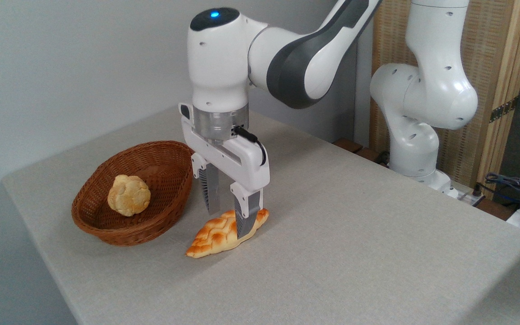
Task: Put bread into the basket
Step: 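Close the gripper on the middle of the braided roll, then lift the braided roll and carry it over the wicker basket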
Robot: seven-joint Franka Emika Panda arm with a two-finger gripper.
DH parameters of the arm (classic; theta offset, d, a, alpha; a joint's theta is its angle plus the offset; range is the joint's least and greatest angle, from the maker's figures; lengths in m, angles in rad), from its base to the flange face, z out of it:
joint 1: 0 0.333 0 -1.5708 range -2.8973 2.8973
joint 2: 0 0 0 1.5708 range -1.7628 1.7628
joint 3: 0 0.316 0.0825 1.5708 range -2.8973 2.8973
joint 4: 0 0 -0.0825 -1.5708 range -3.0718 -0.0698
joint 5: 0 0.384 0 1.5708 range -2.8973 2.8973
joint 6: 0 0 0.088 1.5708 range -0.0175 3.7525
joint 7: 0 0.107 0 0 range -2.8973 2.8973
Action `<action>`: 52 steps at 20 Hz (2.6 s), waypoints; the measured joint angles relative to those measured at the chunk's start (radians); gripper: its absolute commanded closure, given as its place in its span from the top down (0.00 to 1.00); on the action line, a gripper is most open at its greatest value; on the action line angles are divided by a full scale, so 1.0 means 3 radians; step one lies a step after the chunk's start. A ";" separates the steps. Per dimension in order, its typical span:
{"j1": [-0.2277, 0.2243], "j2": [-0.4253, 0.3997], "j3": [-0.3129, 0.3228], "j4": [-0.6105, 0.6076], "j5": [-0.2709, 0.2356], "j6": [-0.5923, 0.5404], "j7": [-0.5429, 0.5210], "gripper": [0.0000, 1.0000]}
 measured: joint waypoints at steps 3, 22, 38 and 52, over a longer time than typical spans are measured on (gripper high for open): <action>-0.0007 -0.0041 0.0008 0.0004 -0.0002 -0.0002 0.0000 1.00; -0.0177 0.0242 -0.0020 -0.0017 0.0109 0.0035 0.0071 0.48; -0.0178 0.0242 -0.0020 -0.0017 0.0114 0.0035 0.0078 0.49; -0.0171 0.0156 -0.0008 0.0185 0.0112 -0.0233 0.0076 0.51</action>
